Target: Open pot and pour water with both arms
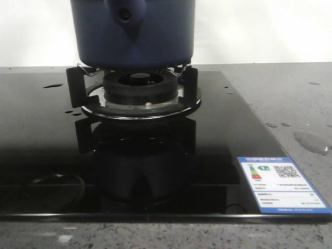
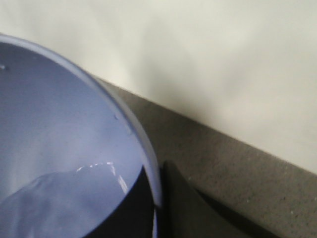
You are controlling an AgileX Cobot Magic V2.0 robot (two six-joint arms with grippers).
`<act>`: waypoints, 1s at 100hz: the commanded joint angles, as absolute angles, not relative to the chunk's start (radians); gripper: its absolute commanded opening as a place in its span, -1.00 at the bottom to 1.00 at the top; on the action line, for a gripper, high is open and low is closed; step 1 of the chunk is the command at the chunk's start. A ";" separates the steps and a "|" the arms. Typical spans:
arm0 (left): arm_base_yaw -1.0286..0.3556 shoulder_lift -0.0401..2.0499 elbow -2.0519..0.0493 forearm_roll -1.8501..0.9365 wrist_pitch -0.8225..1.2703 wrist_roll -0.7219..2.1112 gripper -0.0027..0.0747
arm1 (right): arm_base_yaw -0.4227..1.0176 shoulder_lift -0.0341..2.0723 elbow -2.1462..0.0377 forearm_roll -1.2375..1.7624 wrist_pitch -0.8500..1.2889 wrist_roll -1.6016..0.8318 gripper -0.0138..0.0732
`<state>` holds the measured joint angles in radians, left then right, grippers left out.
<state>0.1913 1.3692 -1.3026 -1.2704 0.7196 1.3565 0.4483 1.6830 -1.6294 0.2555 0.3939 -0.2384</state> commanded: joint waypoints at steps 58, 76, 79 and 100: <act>0.194 1.333 -1.341 -1.349 0.753 1.346 0.02 | 0.480 1.546 -1.199 0.226 -0.548 -0.255 -0.82; 0.194 1.333 -1.341 -1.361 0.753 1.346 0.02 | 0.493 1.546 -1.183 0.180 -0.657 -0.255 -0.82; 0.194 1.333 -1.341 -1.368 0.753 1.346 0.02 | 0.493 1.546 -1.183 0.171 -0.673 -0.255 -0.82; 0.194 1.333 -1.341 -1.384 0.753 1.346 0.02 | 0.493 1.546 -1.183 0.155 -0.788 -0.255 -0.82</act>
